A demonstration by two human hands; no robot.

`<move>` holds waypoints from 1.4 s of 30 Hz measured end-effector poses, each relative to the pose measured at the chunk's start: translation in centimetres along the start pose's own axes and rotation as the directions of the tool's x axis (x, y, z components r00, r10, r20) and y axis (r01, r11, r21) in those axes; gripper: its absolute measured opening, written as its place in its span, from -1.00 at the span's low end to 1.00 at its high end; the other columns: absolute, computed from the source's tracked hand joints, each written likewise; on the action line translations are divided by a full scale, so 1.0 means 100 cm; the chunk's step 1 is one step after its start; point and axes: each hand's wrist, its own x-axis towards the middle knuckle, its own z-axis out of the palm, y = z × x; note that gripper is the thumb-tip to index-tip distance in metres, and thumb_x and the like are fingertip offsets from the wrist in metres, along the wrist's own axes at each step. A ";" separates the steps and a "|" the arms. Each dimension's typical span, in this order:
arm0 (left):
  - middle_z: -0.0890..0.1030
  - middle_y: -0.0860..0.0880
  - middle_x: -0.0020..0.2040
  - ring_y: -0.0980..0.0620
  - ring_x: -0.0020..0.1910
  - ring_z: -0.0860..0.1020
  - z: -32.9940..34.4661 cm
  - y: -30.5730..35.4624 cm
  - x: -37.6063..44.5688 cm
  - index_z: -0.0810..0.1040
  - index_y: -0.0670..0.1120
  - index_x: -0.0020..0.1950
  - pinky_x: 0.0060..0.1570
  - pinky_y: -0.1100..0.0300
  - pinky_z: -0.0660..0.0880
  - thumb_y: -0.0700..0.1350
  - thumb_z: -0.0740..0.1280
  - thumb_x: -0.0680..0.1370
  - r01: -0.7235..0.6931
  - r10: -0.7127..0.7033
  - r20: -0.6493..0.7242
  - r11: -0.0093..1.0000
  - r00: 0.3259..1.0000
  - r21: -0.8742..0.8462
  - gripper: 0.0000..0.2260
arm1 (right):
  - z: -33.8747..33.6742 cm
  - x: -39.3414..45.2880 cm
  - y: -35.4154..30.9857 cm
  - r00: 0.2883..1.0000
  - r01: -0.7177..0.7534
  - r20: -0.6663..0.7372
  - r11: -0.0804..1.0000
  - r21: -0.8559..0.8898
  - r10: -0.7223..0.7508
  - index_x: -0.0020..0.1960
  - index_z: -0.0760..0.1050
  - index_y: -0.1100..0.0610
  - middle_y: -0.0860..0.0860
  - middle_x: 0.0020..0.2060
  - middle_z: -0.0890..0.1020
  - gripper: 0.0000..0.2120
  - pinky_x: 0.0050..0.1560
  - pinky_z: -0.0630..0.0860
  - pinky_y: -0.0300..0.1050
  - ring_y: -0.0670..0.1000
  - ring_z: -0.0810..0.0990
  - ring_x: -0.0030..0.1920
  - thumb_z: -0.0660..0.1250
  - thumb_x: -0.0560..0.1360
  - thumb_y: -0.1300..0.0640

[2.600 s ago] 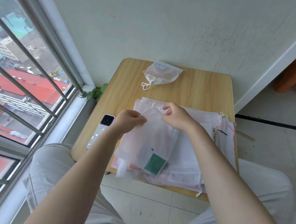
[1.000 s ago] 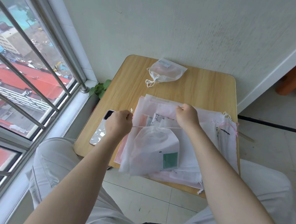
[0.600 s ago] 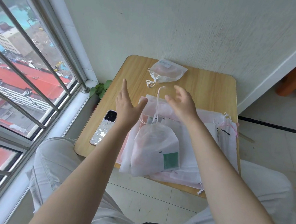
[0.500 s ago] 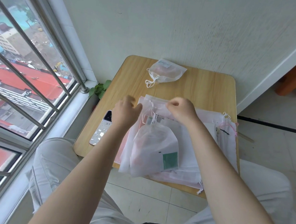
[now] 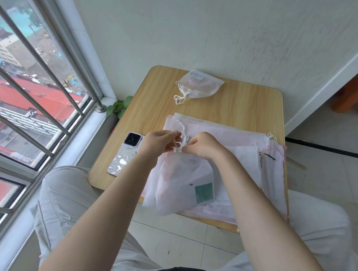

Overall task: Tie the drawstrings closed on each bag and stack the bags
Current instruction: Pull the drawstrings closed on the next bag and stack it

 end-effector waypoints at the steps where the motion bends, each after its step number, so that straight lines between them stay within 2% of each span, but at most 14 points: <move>1: 0.68 -0.08 -0.16 0.02 -0.21 0.64 -0.001 0.000 0.000 0.67 -0.18 -0.01 -0.10 0.21 0.57 -0.10 0.34 0.60 0.003 0.001 0.049 0.997 0.999 -0.081 -0.82 | 0.001 0.000 0.000 1.000 -0.011 0.008 0.999 0.038 0.010 -0.43 0.22 0.07 -0.06 -0.47 0.18 -0.65 -0.37 0.12 -0.14 -0.02 0.18 -0.41 0.35 0.40 0.20; 4: 0.61 -0.04 -0.30 0.04 -0.35 0.58 -0.002 -0.002 0.002 0.66 -0.17 -0.01 -0.20 0.26 0.55 -0.08 0.29 0.63 0.018 -0.010 0.086 0.996 0.996 -0.092 -0.79 | 0.002 0.000 0.001 1.000 -0.010 0.002 0.974 0.228 0.010 -0.37 0.32 0.06 -0.01 -0.39 0.25 -0.77 -0.26 0.17 -0.10 0.01 0.23 -0.29 0.34 0.37 0.16; 8: 0.50 0.01 -0.43 0.08 -0.45 0.40 0.002 -0.003 0.002 0.68 -0.11 -0.14 -0.35 0.33 0.41 -0.07 0.32 0.61 -0.015 0.015 -0.001 0.988 1.000 0.154 -0.78 | -0.003 0.001 -0.004 0.987 0.078 -0.159 0.871 0.484 0.000 -0.23 0.52 0.14 -0.01 -0.41 0.42 -0.87 -0.29 0.33 -0.19 -0.04 0.37 -0.37 0.37 0.47 0.14; 10: 0.48 0.05 -0.42 0.10 -0.42 0.38 0.004 -0.001 0.001 0.69 -0.08 -0.13 -0.32 0.37 0.38 -0.03 0.29 0.62 -0.025 0.004 0.069 0.948 0.998 0.317 -0.76 | -0.008 0.001 -0.008 0.972 0.165 -0.227 0.842 0.513 -0.052 -0.18 0.61 0.14 -0.01 -0.37 0.52 -0.88 -0.21 0.45 -0.18 -0.05 0.47 -0.31 0.38 0.50 0.12; 14: 0.45 0.03 -0.34 0.08 -0.30 0.38 0.010 0.008 -0.006 0.72 -0.06 0.01 -0.12 0.27 0.38 -0.03 0.25 0.60 -0.062 -0.041 0.311 0.948 0.949 0.312 -0.75 | -0.011 0.000 -0.014 0.953 0.264 -0.262 0.841 0.473 -0.152 -0.14 0.67 0.06 -0.04 -0.21 0.67 -0.87 0.01 0.53 -0.19 -0.06 0.61 -0.13 0.37 0.53 0.09; 16: 0.42 -0.01 -0.31 0.05 -0.27 0.36 0.013 0.010 -0.007 0.72 -0.06 -0.02 -0.10 0.26 0.36 0.03 0.29 0.60 -0.105 -0.015 0.336 0.936 0.942 0.337 -0.75 | -0.010 -0.002 -0.017 0.957 0.260 -0.242 0.849 0.459 -0.162 -0.14 0.66 0.09 0.00 -0.19 0.69 -0.85 -0.10 0.56 -0.16 -0.04 0.64 -0.15 0.36 0.54 0.09; 19: 0.45 -0.05 -0.32 0.04 -0.29 0.35 0.014 0.012 -0.005 0.71 -0.10 -0.10 -0.15 0.25 0.34 0.02 0.28 0.61 -0.120 0.013 0.319 0.941 0.948 0.317 -0.71 | -0.009 -0.005 -0.019 0.971 0.208 -0.193 0.889 0.407 -0.139 -0.20 0.60 0.16 0.05 -0.35 0.62 -0.73 -0.40 0.45 -0.17 -0.02 0.53 -0.39 0.29 0.58 0.04; 22: 0.53 0.02 -0.38 0.05 -0.33 0.39 0.011 0.012 -0.003 0.70 -0.06 -0.26 -0.19 0.22 0.36 -0.06 0.28 0.59 -0.080 0.006 0.266 0.960 0.964 0.269 -0.71 | -0.012 -0.008 -0.015 0.982 0.130 -0.164 0.966 0.224 -0.094 -0.21 0.56 0.23 -0.02 -0.45 0.56 -0.67 -0.39 0.40 -0.24 -0.06 0.47 -0.46 0.21 0.60 0.05; 26: 0.58 -0.02 -0.36 0.02 -0.35 0.44 0.008 0.008 0.003 0.71 -0.19 -0.13 -0.24 0.19 0.42 -0.16 0.32 0.52 0.006 -0.013 0.055 0.991 0.998 0.133 -0.81 | -0.019 -0.009 -0.009 0.986 0.081 -0.153 0.989 0.127 -0.061 -0.19 0.55 0.25 0.01 -0.38 0.51 -0.74 -0.27 0.35 -0.18 -0.07 0.42 -0.35 0.29 0.53 0.06; 29: 0.59 -0.07 -0.32 -0.02 -0.33 0.46 0.007 0.003 0.007 0.69 -0.29 -0.06 -0.17 0.16 0.48 -0.20 0.40 0.49 0.042 -0.042 -0.003 0.999 0.999 0.017 -0.84 | -0.026 -0.014 -0.008 0.993 0.077 -0.103 0.989 0.126 -0.064 -0.10 0.63 0.24 -0.04 -0.31 0.54 -0.78 -0.28 0.35 -0.24 -0.10 0.46 -0.29 0.39 0.50 0.07; 33: 0.59 -0.11 -0.29 -0.01 -0.28 0.49 0.008 0.002 0.007 0.66 -0.34 -0.02 -0.05 0.10 0.51 -0.22 0.41 0.51 0.039 -0.039 0.051 0.999 0.998 -0.009 -0.82 | -0.025 -0.018 -0.009 0.997 0.078 0.006 0.989 0.125 -0.079 -0.10 0.63 0.20 -0.11 -0.44 0.48 -0.82 -0.41 0.30 -0.33 -0.16 0.40 -0.45 0.46 0.48 0.06; 37: 0.62 -0.23 -0.10 -0.08 -0.13 0.54 0.002 0.003 0.009 0.61 -0.41 0.03 0.00 0.06 0.50 -0.23 0.42 0.51 0.036 -0.042 0.178 0.999 0.983 0.037 -0.77 | -0.021 -0.016 -0.010 0.995 0.085 0.035 0.992 0.091 -0.088 -0.24 0.63 0.09 -0.04 -0.37 0.52 -0.88 -0.34 0.36 -0.21 -0.05 0.43 -0.37 0.49 0.42 0.09; 39: 0.65 -0.18 -0.08 -0.08 -0.13 0.58 0.000 0.004 0.008 0.58 -0.44 0.07 -0.04 0.10 0.54 -0.28 0.41 0.50 0.044 -0.051 0.203 0.998 0.978 0.037 -0.76 | -0.022 -0.014 -0.010 0.995 0.089 0.037 0.993 0.079 -0.093 -0.23 0.66 0.11 -0.03 -0.30 0.59 -0.89 -0.23 0.43 -0.22 -0.05 0.52 -0.27 0.51 0.40 0.07; 42: 0.65 -0.13 -0.15 -0.03 -0.19 0.60 -0.001 0.008 0.005 0.64 -0.31 0.07 -0.04 0.15 0.58 -0.32 0.42 0.49 0.031 -0.040 0.221 0.998 0.974 0.045 -0.83 | -0.024 -0.010 -0.007 0.997 0.076 -0.013 0.994 0.079 -0.075 -0.13 0.67 0.19 -0.01 -0.21 0.60 -0.85 -0.09 0.45 -0.18 -0.06 0.54 -0.13 0.44 0.41 0.10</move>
